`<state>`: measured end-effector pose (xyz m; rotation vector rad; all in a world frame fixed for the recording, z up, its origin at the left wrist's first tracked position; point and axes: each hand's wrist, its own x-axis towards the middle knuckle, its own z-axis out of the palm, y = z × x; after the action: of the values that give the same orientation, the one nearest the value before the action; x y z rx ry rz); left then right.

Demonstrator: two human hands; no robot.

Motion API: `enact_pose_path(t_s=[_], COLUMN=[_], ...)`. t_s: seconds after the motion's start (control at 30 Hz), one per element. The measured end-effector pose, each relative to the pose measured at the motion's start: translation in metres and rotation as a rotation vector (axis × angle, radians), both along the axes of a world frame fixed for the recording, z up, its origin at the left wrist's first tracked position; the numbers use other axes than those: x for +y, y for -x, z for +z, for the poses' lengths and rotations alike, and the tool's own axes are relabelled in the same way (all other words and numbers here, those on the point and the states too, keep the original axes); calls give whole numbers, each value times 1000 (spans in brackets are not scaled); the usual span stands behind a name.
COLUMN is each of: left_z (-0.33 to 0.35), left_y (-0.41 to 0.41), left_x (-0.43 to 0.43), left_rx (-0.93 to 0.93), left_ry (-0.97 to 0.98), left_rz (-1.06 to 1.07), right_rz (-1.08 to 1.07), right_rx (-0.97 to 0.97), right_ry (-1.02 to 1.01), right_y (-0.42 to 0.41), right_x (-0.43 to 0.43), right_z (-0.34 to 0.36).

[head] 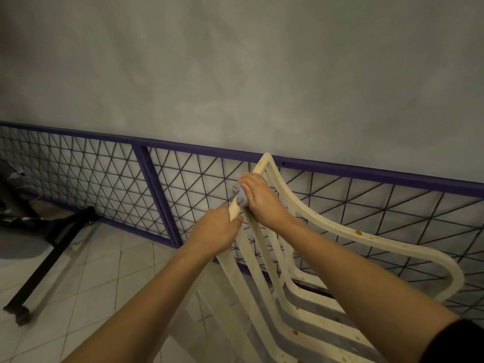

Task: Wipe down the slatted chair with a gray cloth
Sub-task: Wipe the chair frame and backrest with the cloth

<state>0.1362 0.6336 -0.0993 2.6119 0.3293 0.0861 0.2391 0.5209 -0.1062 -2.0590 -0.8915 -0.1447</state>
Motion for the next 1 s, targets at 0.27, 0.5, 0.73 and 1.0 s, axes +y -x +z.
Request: enact_pose_path(t_s=[0.27, 0.5, 0.73, 1.0], left_z=[1, 8, 20, 20], left_y=[1, 7, 13, 15], left_x=[-1, -4, -7, -8], left_rx=[-1, -1, 21, 1], left_ry=[-25, -39, 4, -36], left_rz=[8, 20, -10, -4], right_rz=[-131, -208, -60, -13], right_rx=[-254, -230, -162, -45], right_ry=[131, 171, 46, -59], right_y=[-24, -10, 29, 49], right_x=[10, 22, 21, 15], right_z=[-6, 0, -25, -22])
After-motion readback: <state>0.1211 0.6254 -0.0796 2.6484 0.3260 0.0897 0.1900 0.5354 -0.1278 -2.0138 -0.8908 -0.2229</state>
